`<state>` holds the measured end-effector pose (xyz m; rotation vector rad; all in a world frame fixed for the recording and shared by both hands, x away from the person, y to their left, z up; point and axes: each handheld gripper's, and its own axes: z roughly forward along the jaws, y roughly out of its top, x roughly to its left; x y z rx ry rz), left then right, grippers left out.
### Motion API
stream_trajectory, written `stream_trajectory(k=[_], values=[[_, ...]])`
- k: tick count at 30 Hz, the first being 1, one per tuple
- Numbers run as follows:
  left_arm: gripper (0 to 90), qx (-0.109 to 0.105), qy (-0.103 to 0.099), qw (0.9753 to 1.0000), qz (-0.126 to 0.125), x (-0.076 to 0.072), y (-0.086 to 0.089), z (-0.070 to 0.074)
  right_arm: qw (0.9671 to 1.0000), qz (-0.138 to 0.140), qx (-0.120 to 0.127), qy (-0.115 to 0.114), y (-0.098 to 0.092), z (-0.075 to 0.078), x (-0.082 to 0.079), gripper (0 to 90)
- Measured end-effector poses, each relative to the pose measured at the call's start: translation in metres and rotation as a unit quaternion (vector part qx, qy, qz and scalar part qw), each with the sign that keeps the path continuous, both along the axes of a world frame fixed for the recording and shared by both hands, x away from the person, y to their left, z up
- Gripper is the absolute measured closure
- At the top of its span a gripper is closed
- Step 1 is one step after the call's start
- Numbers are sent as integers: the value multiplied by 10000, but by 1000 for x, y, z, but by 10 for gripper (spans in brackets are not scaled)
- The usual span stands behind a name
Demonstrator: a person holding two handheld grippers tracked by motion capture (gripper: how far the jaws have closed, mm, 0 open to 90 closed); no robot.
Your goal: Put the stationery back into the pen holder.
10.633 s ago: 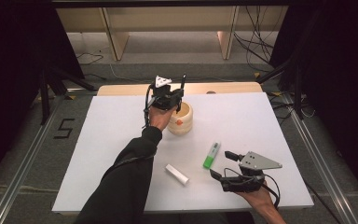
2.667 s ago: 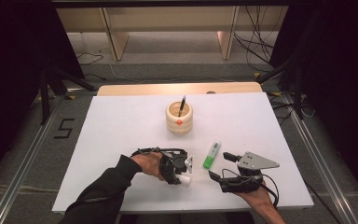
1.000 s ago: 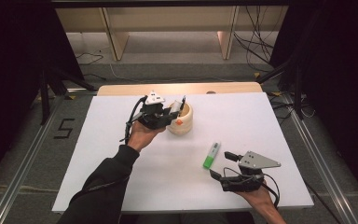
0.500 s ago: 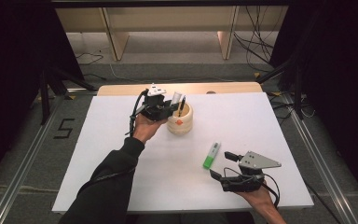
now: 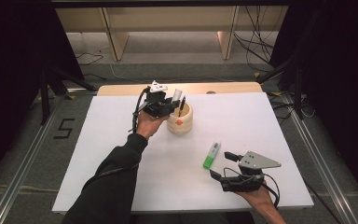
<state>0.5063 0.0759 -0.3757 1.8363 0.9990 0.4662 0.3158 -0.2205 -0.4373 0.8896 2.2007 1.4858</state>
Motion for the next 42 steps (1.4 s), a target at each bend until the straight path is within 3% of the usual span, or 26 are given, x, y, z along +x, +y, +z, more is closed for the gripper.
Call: stream_trajectory(k=[4,21,34,42], values=[[691,-99,69,9999,51,5,0,-1,10000,4,8,-12,0,0,0,170],[691,-103,104,9997,203,19,-9,-9,10000,10,20,-8,-1,0,0,170],[691,-220,368,9989,197,28,-13,-24,10000,23,18,-13,-1,0,0,170],[689,-202,426,9986,243,30,-15,-27,10000,14,17,-9,-1,0,0,170]])
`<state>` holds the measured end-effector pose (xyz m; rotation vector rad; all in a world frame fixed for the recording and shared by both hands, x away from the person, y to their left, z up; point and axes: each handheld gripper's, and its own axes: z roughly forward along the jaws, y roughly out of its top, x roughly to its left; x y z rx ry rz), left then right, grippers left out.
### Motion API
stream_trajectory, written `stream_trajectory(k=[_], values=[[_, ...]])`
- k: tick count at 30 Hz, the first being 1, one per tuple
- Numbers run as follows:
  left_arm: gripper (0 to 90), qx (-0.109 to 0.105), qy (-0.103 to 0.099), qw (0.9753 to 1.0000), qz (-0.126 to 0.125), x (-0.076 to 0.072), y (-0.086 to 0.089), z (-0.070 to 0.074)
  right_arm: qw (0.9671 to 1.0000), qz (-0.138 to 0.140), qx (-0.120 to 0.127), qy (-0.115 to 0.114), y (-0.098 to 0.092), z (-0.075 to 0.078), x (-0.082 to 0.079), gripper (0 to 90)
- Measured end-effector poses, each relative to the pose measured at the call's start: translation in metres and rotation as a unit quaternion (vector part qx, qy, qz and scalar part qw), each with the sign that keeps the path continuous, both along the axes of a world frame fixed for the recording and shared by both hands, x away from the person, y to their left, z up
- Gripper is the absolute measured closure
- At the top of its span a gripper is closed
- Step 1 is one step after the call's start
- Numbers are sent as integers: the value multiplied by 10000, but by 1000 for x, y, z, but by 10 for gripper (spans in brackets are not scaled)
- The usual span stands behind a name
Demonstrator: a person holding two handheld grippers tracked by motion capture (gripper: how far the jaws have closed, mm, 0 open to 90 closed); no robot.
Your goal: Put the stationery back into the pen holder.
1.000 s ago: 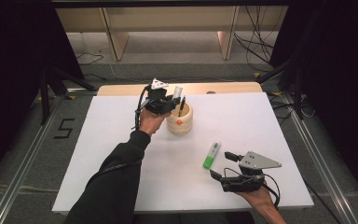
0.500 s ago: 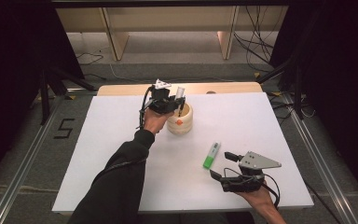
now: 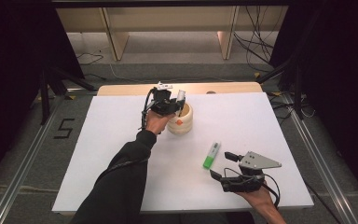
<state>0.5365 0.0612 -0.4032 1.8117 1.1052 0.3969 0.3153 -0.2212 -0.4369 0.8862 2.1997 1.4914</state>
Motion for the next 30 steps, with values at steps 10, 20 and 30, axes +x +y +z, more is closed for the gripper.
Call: stream_trajectory(k=[10,20,30], values=[[686,-72,39,10000,-56,1,0,-5,10000,15,-16,2,0,0,0,170],[450,-54,-169,9997,-174,-6,6,15,10000,10,-10,-1,0,-1,0,170],[288,-141,-4,9989,-447,-34,26,36,10000,-13,-5,31,1,-1,0,170]])
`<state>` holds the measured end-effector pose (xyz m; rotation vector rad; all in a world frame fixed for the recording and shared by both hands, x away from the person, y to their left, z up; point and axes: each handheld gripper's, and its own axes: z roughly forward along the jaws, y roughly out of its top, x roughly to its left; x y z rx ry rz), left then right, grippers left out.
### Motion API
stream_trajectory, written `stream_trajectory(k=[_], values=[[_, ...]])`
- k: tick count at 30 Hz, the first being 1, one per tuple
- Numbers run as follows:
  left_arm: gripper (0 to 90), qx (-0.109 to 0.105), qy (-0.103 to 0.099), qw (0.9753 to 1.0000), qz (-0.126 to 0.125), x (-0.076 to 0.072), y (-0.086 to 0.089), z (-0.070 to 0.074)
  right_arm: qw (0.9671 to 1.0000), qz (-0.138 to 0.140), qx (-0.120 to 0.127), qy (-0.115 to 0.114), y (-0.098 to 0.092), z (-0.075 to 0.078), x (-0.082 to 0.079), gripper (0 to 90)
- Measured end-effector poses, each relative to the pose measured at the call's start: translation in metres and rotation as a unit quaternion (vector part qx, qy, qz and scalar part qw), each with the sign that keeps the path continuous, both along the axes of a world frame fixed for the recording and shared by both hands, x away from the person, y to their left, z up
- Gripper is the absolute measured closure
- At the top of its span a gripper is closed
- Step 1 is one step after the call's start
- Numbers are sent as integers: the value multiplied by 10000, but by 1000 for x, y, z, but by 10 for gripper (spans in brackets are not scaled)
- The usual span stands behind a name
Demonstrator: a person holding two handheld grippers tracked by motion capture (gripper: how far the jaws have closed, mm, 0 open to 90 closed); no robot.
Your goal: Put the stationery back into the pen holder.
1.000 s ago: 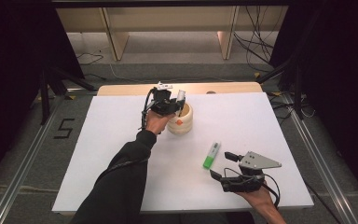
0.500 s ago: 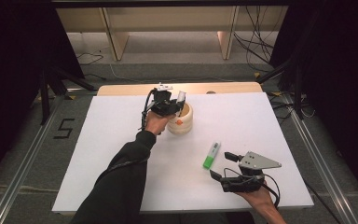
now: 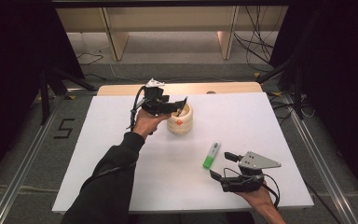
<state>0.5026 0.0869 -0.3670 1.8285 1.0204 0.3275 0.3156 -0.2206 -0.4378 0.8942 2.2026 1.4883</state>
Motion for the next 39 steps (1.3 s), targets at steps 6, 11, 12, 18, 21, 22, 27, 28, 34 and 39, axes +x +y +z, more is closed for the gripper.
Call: stream_trajectory(k=[6,11,12,18,21,22,27,28,34,39], values=[[264,-103,7,9999,-110,-19,10,2,10000,1,21,11,0,0,0,170],[248,-79,-1,9999,-138,-30,17,1,10000,-14,18,13,0,0,0,170],[242,-70,-14,9999,-137,-32,18,1,10000,-18,35,13,0,0,1,170],[229,-125,-24,9997,-227,-48,26,2,9999,-12,117,71,-1,0,2,170],[226,-135,-94,9995,-280,-58,29,5,9999,-16,107,103,-1,0,2,170],[225,-137,-96,9994,-299,-60,30,5,9999,-13,122,100,-1,0,2,170],[216,-64,-99,9991,-404,-70,33,-2,9999,-10,129,114,0,0,2,170],[214,-50,-104,9991,-409,-71,35,-3,9999,2,128,107,0,0,2,170],[204,-110,-247,9988,-414,-82,41,-6,9998,2,150,147,0,0,3,171],[199,-70,-318,9984,-467,-93,44,-13,9998,1,114,134,0,0,4,171]])
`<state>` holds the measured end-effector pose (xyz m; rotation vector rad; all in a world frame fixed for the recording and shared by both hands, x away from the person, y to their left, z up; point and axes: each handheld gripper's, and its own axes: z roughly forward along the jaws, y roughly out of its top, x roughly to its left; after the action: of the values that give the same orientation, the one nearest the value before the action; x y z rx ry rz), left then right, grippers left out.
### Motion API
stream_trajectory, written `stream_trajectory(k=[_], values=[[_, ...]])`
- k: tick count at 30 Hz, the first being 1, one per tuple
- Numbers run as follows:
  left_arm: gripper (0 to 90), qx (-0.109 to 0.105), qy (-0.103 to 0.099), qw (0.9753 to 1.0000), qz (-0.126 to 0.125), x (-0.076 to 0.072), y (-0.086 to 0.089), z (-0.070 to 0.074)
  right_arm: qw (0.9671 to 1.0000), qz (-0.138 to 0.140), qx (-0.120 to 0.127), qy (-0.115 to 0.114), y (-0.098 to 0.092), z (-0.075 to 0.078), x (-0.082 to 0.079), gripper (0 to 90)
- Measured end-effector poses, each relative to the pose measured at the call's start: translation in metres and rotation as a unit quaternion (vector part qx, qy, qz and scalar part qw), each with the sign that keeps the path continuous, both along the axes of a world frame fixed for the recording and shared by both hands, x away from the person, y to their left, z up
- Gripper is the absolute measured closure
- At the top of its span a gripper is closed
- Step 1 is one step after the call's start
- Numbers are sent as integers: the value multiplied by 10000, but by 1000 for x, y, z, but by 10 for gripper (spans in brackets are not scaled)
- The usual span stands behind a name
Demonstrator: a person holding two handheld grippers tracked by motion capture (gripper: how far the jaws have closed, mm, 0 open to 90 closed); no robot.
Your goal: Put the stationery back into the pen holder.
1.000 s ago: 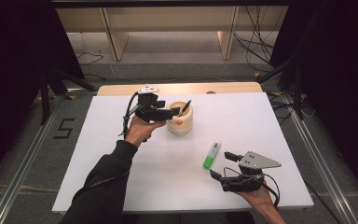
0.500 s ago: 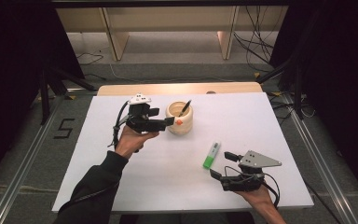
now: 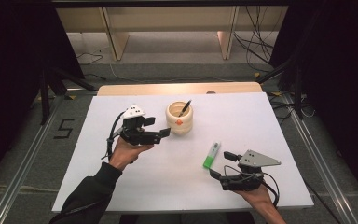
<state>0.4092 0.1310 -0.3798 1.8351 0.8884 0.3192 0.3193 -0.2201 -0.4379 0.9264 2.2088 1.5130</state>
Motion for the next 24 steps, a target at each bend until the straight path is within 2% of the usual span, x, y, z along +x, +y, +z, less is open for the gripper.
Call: stream_trajectory(k=[5,7,11,14,19,24], values=[[191,-27,26,10000,-68,-8,4,-3,10000,-4,-3,12,0,0,1,173],[191,-77,-4,9999,-69,-11,5,-3,10000,2,-10,35,1,0,1,172],[192,-24,-153,9998,-96,-19,6,-3,10000,29,-23,51,2,-1,1,174],[193,-38,-93,9997,-202,-24,6,-7,10000,43,-57,63,3,-1,2,189],[193,-92,-118,9995,-267,-33,7,-11,9998,61,-127,103,6,-2,3,207],[193,-115,-219,9992,-328,-44,9,-15,9997,90,-178,153,8,-1,7,243]])
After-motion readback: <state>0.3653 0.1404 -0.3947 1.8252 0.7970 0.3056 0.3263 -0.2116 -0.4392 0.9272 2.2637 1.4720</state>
